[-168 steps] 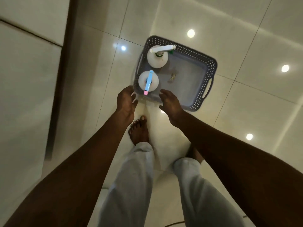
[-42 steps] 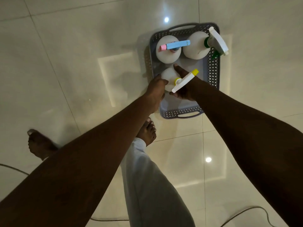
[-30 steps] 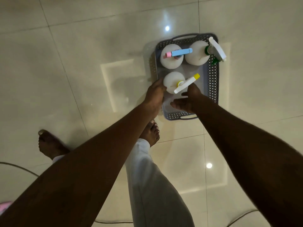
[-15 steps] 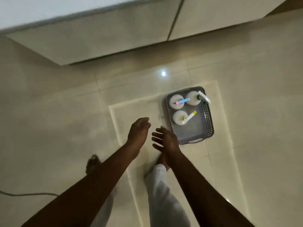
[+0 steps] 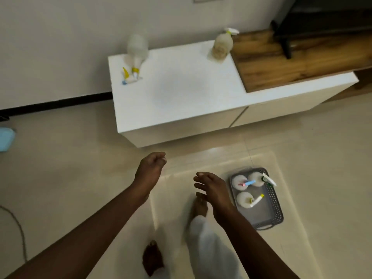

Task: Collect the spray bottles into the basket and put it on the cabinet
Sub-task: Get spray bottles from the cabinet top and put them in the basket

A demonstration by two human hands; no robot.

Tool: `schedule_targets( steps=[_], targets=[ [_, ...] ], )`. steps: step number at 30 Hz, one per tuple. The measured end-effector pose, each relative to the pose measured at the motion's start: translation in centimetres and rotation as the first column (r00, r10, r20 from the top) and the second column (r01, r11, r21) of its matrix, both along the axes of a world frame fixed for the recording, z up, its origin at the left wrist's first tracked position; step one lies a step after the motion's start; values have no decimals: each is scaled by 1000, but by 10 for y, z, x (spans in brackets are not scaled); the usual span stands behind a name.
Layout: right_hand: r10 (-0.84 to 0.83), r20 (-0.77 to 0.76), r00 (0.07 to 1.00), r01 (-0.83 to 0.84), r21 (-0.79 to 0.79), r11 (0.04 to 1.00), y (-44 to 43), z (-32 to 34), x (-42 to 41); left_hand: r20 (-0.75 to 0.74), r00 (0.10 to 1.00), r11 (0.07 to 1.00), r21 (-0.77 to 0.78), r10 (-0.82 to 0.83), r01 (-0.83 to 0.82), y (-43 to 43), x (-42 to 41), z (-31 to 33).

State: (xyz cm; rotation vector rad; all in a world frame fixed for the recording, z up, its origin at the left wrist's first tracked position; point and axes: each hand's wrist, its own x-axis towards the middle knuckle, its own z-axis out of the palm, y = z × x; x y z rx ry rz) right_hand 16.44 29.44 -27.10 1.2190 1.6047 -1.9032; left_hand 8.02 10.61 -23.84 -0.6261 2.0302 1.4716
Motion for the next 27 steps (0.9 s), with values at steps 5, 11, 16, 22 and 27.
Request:
schedule_targets(
  steps=[5, 11, 16, 22, 27],
  targets=[
    [-33, -50, 998, 34, 25, 999, 14, 22, -54, -41, 999, 1000, 14, 25, -24, -13, -62, 29],
    [-51, -98, 994, 55, 37, 998, 66, 23, -139, -42, 999, 1000, 12, 25, -25, 10, -149, 41],
    [-89, -161, 983, 98, 47, 994, 123, 25, -215, -46, 999, 999, 39, -28, 30, 56, -222, 35],
    [-165, -216, 962, 181, 55, 982, 171, 25, -307, -43, 997, 990, 115, -71, 75, 124, -300, 19],
    [-190, -217, 957, 207, 56, 977, 191, 15, -379, -31, 992, 981, 148, -125, 129, 178, -375, -1]
  ],
)
